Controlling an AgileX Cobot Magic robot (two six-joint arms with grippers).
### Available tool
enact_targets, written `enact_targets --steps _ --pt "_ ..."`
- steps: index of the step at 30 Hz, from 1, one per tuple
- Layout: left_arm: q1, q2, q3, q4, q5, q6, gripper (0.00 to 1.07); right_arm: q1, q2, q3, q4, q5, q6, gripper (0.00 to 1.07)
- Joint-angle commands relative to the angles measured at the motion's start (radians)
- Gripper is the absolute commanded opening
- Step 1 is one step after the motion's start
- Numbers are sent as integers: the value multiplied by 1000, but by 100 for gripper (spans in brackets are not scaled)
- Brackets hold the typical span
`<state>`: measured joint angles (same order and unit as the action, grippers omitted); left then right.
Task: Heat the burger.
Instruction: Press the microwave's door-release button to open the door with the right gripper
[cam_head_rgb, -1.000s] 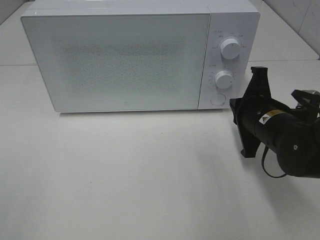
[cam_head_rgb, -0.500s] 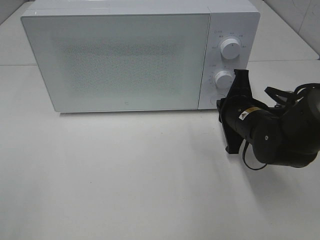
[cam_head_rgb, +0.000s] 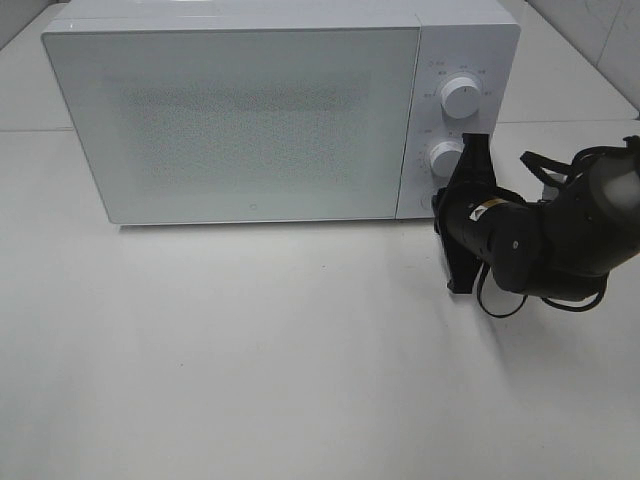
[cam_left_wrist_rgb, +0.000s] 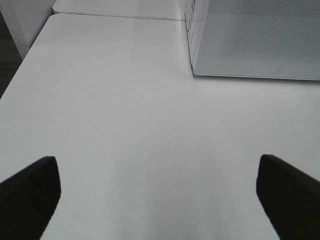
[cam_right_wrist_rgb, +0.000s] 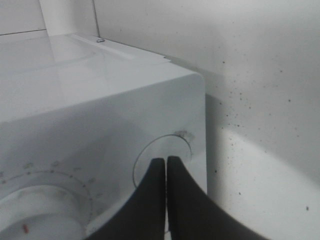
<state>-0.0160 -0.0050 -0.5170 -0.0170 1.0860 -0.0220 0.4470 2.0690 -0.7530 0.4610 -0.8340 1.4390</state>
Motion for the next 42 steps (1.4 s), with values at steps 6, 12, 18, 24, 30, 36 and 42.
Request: enact_targets --steps 6,12,18,24,30,36,42 --pt "1 -17 1 -3 -17 -2 100 -5 18 -36 9 -17 -19 0" --pt "1 -17 1 -3 -17 -2 100 -5 18 -42 44 -43 -64 0" --pt "1 -17 1 -3 -17 -2 100 -5 18 -50 51 -92 -80 0" --pt "1 -17 1 -3 -17 -2 100 -5 18 -54 84 -197 -109 0" --pt "1 -17 1 -3 -17 -2 100 -5 18 -68 90 -256 -112 0" --pt "1 -17 1 -3 -17 -2 100 -5 18 -81 94 -286 -124 0" --pt "1 -17 1 -3 -17 -2 100 -6 18 -123 124 -333 -177 0"
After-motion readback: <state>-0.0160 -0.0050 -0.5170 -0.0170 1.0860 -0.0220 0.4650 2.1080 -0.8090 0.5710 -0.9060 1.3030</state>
